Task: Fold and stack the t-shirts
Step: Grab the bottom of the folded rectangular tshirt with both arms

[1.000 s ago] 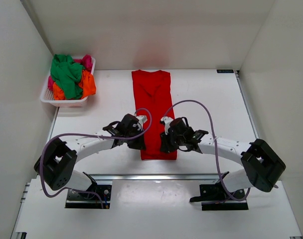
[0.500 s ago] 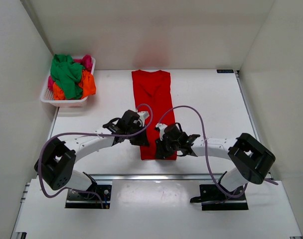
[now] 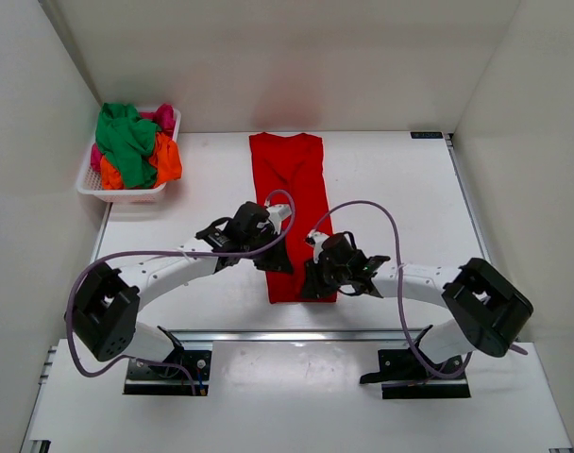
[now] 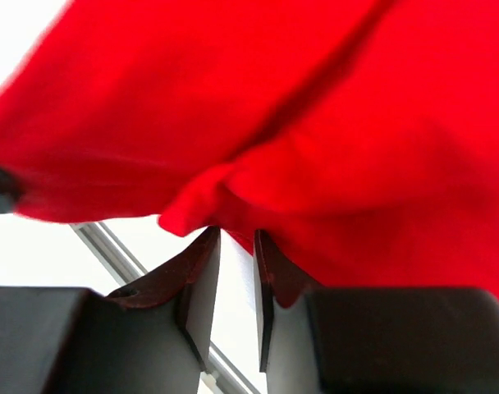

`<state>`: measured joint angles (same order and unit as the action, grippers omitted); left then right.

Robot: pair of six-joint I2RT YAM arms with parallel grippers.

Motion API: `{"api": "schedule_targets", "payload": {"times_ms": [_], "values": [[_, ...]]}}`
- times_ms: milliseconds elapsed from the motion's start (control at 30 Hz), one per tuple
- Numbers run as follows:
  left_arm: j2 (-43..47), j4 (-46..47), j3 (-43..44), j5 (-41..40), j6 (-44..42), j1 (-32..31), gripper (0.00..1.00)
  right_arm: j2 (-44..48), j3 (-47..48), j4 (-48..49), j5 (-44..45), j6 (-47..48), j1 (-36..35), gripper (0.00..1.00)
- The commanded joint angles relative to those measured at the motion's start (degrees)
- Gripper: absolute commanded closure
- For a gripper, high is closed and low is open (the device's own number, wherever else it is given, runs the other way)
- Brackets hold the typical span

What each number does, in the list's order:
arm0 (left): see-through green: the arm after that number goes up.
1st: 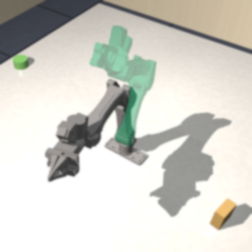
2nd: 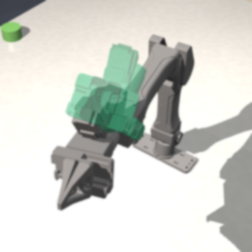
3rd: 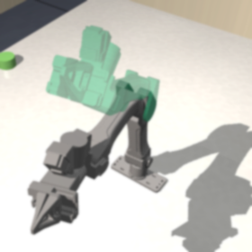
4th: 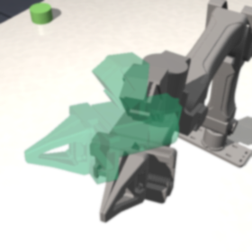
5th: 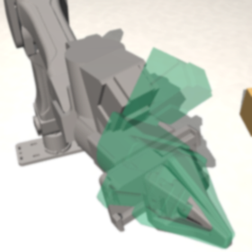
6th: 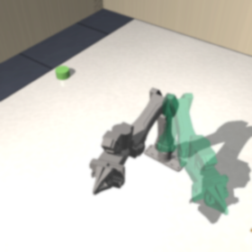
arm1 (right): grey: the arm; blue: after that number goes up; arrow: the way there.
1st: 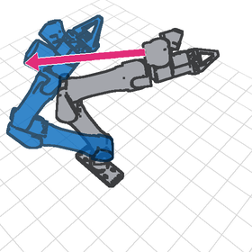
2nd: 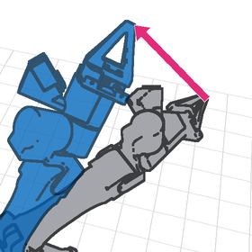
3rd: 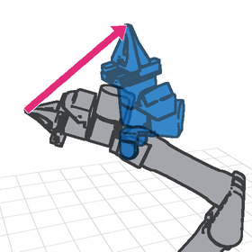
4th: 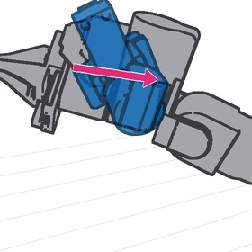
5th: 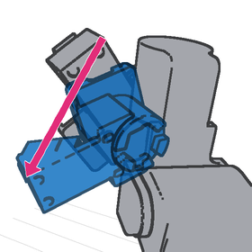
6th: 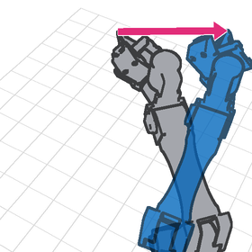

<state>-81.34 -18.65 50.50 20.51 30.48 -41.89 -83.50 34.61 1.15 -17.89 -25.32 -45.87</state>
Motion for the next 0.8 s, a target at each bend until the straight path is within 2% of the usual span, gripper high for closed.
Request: {"api": "schedule_targets", "payload": {"times_ms": [0,133,233,500,600,667,733,767], "values": [[1.01,0.46,2.93,1.9,0.19,-0.56,0.94,3.7,-1.12,-1.15,2.06,-0.87,1.92,0.78],[1.36,-1.12,3.99,2.16,-0.68,0.66,0.92,5.71,-2.35,-2.39,1.81,-0.34,2.18,0.8],[-0.21,-1.38,4.08,2.95,-1.12,-0.38,0.92,10.27,-4.37,-1.42,1.02,-1.84,3.85,0.79],[-6.1,-0.6,4.08,2.61,-1.47,-4.34,0.91,14.07,-5.34,-1.41,-0.3,-0.52,8.51,0.78],[-8.21,-1.73,4.43,2.78,-2.18,-5.57,0.82,14.16,-4.82,-1.67,-1.18,-1.13,9.65,0.77],[-9.27,-1.65,4.52,2.78,-2.27,-5.75,0.78,14.33,-4.64,-0.19,-1.36,-1.57,9.74,0.75],[-9.89,-0.86,4.0,3.04,-2.44,-5.92,0.69,14.07,-4.38,-0.18,-0.75,-1.49,9.39,0.7],[-9.89,-0.25,3.73,3.91,-2.18,-5.58,0.68,14.07,-4.38,-0.18,-0.74,-1.83,9.39,0.7]]}}
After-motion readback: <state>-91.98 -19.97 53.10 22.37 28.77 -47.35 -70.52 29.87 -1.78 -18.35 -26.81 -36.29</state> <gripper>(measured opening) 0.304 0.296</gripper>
